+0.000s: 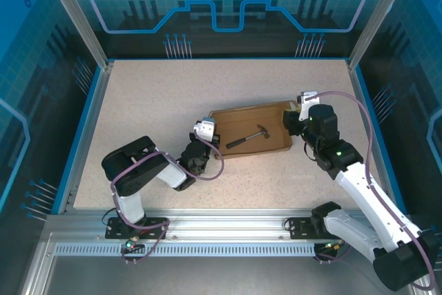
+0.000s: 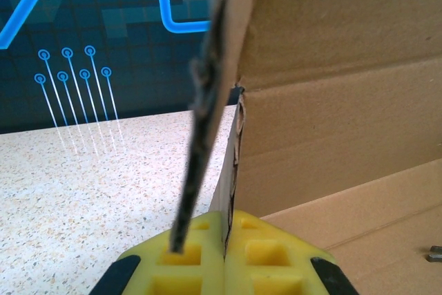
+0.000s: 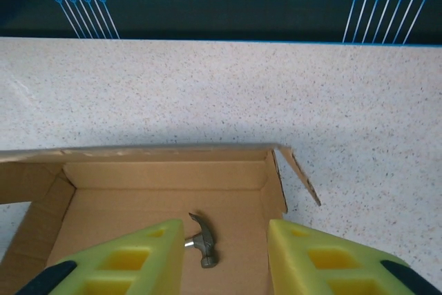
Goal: Fold the paper box
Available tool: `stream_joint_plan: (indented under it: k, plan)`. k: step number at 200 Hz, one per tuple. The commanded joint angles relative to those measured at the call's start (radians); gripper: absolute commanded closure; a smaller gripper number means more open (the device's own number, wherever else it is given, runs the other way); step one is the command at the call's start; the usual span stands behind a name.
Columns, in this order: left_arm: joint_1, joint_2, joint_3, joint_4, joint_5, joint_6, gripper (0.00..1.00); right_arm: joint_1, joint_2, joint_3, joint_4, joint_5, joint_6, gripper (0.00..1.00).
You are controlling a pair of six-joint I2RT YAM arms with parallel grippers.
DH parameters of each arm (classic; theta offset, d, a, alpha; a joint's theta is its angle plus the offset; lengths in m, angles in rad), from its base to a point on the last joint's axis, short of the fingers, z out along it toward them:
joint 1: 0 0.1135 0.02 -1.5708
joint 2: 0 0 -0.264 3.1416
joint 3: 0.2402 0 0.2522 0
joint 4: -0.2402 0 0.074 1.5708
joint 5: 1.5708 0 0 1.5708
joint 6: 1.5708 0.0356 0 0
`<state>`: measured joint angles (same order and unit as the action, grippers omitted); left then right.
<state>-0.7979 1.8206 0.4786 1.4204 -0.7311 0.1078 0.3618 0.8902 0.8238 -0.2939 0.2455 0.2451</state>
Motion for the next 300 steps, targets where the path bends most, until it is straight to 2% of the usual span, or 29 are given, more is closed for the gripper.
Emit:
stream_joint_plan:
  k: [1,64,113,167,232,275,300]
  plan:
    - [-0.011,0.010,-0.012,-0.039,0.029,0.013,1.00,0.014,0.019,0.103,-0.096,-0.024,-0.040,0.59]
    - [-0.012,0.003,-0.001,-0.054,0.033,0.013,1.00,-0.022,0.444,0.511,-0.310,-0.240,-0.120,0.51]
    - [-0.012,-0.030,0.005,-0.107,0.035,0.009,1.00,0.050,0.641,0.649,-0.390,-0.250,-0.154,0.51]
    - [-0.012,-0.040,-0.014,-0.118,0.034,-0.015,1.00,0.068,0.680,0.617,-0.416,-0.245,-0.161,0.52]
    - [-0.027,-0.100,-0.031,-0.185,0.047,-0.079,0.82,0.071,0.662,0.547,-0.375,-0.246,-0.138,0.53]
    - [-0.033,-0.193,-0.058,-0.328,0.078,-0.175,0.69,0.072,0.666,0.521,-0.358,-0.243,-0.132,0.54]
    - [-0.034,-0.265,-0.076,-0.435,0.104,-0.233,0.58,0.071,0.675,0.508,-0.350,-0.236,-0.128,0.55]
